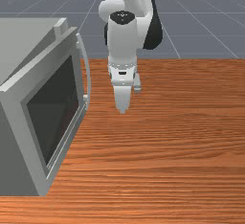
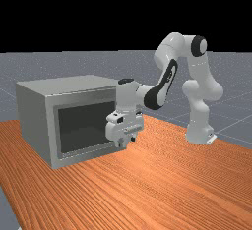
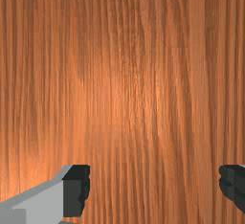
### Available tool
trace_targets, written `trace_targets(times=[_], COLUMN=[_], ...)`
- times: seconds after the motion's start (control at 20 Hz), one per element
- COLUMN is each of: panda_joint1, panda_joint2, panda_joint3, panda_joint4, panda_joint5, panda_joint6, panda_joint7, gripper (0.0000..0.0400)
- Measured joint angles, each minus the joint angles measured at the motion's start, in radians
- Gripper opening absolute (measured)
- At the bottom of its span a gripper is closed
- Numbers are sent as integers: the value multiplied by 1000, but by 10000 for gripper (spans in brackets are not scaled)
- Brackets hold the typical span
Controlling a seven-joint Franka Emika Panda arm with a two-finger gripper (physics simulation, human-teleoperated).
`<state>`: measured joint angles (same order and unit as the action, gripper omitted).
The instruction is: Open the microwave
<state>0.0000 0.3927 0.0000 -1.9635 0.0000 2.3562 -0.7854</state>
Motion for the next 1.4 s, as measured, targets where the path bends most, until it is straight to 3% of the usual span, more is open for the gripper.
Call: trace_targets(times=[0.2, 0.25, 0.3, 0.35, 0.4, 0.5, 0.6, 0.85, 1.05, 1.25, 1.35, 1.4], panda_joint1=[5, 22, 32, 37, 39, 40, 36, 37, 37, 8, -31, -52], panda_joint2=[-10, -96, -198, -272, -315, -344, -347, -356, -475, -513, -511, -505], panda_joint3=[-7, -31, -51, -66, -77, -92, -98, -98, -100, -141, -183, -203], panda_joint4=[0, -39, -30, -14, -7, -3, -4, -7, -3, 38, 66, 78], panda_joint5=[5, -3, 3, 11, 18, 38, 53, 64, 57, 54, 51, 50], panda_joint6=[-12, -157, -273, -343, -383, -426, -444, -476, -531, -559, -547, -535], panda_joint7=[41, 267, 487, 710, 936, 1326, 1483, 1560, 1574, 1574, 1566, 1562], gripper=[400, 246, 151, 93, 57, 21, 8, 1, 0, 0, 229, 296])
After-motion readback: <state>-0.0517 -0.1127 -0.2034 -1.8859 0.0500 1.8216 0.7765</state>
